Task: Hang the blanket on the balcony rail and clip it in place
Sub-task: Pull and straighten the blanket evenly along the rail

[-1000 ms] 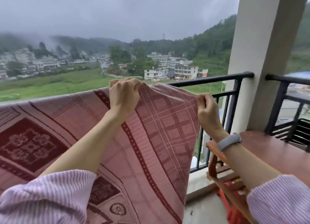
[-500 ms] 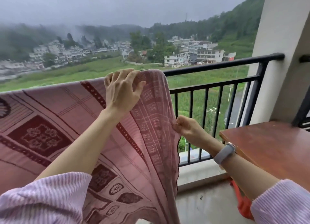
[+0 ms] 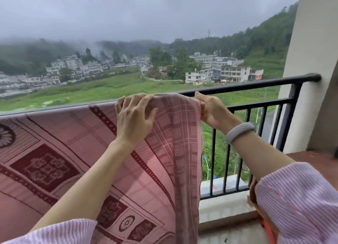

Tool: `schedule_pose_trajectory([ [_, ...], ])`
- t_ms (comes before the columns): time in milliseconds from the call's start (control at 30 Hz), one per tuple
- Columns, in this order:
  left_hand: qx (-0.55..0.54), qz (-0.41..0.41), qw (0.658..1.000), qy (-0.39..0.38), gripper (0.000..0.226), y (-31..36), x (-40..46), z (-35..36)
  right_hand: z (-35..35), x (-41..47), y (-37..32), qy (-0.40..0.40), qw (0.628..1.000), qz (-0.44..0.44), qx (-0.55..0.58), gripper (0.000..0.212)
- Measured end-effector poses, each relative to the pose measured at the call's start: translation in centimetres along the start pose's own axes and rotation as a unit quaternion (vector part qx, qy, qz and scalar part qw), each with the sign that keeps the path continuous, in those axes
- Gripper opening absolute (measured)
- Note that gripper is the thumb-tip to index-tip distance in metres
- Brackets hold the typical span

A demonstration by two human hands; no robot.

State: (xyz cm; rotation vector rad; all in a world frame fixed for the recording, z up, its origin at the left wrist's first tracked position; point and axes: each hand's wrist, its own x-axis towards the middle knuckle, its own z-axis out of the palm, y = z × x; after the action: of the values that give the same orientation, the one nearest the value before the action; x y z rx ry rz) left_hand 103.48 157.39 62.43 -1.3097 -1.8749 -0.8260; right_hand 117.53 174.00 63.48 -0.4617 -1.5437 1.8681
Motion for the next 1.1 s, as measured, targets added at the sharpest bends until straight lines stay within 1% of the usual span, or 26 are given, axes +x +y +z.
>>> schedule_pose_trajectory([
  [33,0.004,-0.002,1.0,-0.003,0.037,0.2,0.2,0.1,0.2,0.8,-0.5,-0.007,1.0,0.015,0.012,0.025],
  [67,0.008,-0.006,1.0,-0.004,0.036,0.4,0.4,0.3,0.4,1.6,-0.8,-0.003,1.0,0.013,-0.001,0.021],
  [100,0.011,-0.011,1.0,-0.002,0.035,0.7,0.6,0.5,0.6,2.2,-1.0,0.015,0.999,-0.01,-0.039,0.017],
  [167,0.022,-0.027,0.999,0.006,0.036,1.3,0.9,1.0,0.8,2.9,-1.2,0.075,0.986,-0.106,-0.106,0.013],
  [233,0.037,-0.041,0.998,0.02,0.035,1.9,1.1,1.5,0.7,2.4,-1.3,0.103,0.969,-0.206,-0.086,0.02],
  [267,0.041,-0.045,0.998,0.03,0.034,2.2,1.1,1.8,0.3,2.0,-1.1,0.105,0.965,-0.234,-0.061,0.021],
  [333,0.048,-0.042,0.997,0.04,0.032,3.0,1.1,2.4,-0.6,1.1,0.2,0.114,0.96,-0.255,-0.033,0.021],
  [367,0.05,-0.038,0.997,0.043,0.032,3.3,1.0,2.6,-0.9,0.7,1.3,0.119,0.955,-0.266,-0.055,0.021],
  [433,0.048,-0.039,0.997,0.047,0.033,3.7,0.7,2.7,-1.1,0.0,4.0,0.114,0.933,-0.286,-0.184,0.02],
  [500,0.047,-0.043,0.997,0.041,0.036,3.5,0.0,2.1,-1.0,-0.3,6.0,0.138,0.895,-0.294,-0.305,0.023],
  [533,0.05,-0.045,0.997,0.039,0.038,3.2,-0.6,1.6,-0.7,-0.6,6.3,0.151,0.876,-0.308,-0.338,0.027],
  [567,0.054,-0.049,0.997,0.035,0.039,2.8,-1.2,1.1,0.0,-1.1,6.4,0.151,0.857,-0.341,-0.355,0.033],
  [667,0.068,-0.087,0.993,0.028,0.04,1.0,-4.3,-1.7,3.6,-3.2,7.3,0.109,0.776,-0.469,-0.407,0.046],
  [700,0.076,-0.106,0.991,0.029,0.04,0.0,-5.7,-2.8,5.2,-4.0,8.1,0.086,0.754,-0.49,-0.429,0.049],
  [733,0.091,-0.127,0.987,0.028,0.039,-1.2,-7.5,-4.0,7.0,-5.0,9.0,0.053,0.743,-0.497,-0.445,0.051],
  [767,0.112,-0.151,0.982,0.023,0.039,-2.9,-9.8,-5.7,9.4,-6.2,10.3,0.012,0.744,-0.492,-0.451,0.052],
  [833,0.138,-0.185,0.973,0.017,0.038,-5.5,-14.0,-8.1,12.8,-7.8,12.8,-0.066,0.758,-0.458,-0.459,0.053],
  [900,0.172,-0.242,0.955,-0.004,0.038,-8.8,-19.8,-12.3,18.2,-10.3,16.3,-0.149,0.765,-0.432,-0.454,0.051],
  [1000,0.223,-0.33,0.916,-0.037,0.04,-13.8,-28.6,-19.4,26.7,-14.5,21.4,-0.244,0.77,-0.385,-0.446,0.052],
  [1100,0.261,-0.412,0.871,-0.064,0.046,-17.7,-36.1,-26.4,34.4,-18.6,25.3,-0.308,0.755,-0.366,-0.448,0.054],
])
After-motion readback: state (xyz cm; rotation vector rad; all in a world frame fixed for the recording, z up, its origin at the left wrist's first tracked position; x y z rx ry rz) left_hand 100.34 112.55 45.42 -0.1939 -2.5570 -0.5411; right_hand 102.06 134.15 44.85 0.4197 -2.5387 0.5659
